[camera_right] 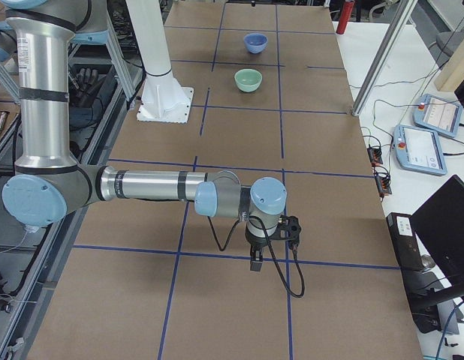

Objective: Stack blue bowl on green bowl

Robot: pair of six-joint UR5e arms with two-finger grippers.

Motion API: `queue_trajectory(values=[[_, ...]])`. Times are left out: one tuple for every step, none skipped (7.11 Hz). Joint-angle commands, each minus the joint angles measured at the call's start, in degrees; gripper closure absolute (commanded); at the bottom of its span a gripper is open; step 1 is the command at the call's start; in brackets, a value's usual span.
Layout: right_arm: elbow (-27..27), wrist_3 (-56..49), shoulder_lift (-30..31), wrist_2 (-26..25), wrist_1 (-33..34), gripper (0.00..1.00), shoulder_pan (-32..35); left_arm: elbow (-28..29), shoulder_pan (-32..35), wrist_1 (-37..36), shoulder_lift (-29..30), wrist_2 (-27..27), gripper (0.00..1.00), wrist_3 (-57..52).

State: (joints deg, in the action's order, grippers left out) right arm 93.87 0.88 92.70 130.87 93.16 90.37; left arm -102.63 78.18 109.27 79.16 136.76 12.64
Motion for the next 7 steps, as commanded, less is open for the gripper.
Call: queue_trajectory(values=[[0.0, 0.1, 0.0, 0.0, 0.0, 0.0, 0.0, 1.2, -10.1, 13.1, 0.0, -2.1, 0.0, 22.3], [0.0, 0.1, 0.0, 0.0, 0.0, 0.0, 0.1, 1.4, -14.3, 16.6, 0.0, -7.6, 0.0, 30.4], [0.0, 0.0, 0.0, 0.0, 0.0, 0.0, 0.0, 2.2, -17.3, 19.2, 0.2, -10.3, 0.01, 35.0], [0.0, 0.1, 0.0, 0.0, 0.0, 0.0, 0.1, 2.6, -19.3, 19.7, 0.2, -13.6, 0.11, 38.5], [0.0, 0.0, 0.0, 0.0, 0.0, 0.0, 0.0, 4.2, -20.8, 19.8, 1.8, -14.4, 0.16, 40.3], [0.0, 0.0, -0.1, 0.0, 0.0, 0.0, 0.0, 5.5, -21.3, 19.8, 2.5, -14.4, 0.26, 40.9], [0.0, 0.0, 0.0, 0.0, 0.0, 0.0, 0.0, 5.5, -21.6, 19.9, 2.7, -14.4, 0.36, 41.0]])
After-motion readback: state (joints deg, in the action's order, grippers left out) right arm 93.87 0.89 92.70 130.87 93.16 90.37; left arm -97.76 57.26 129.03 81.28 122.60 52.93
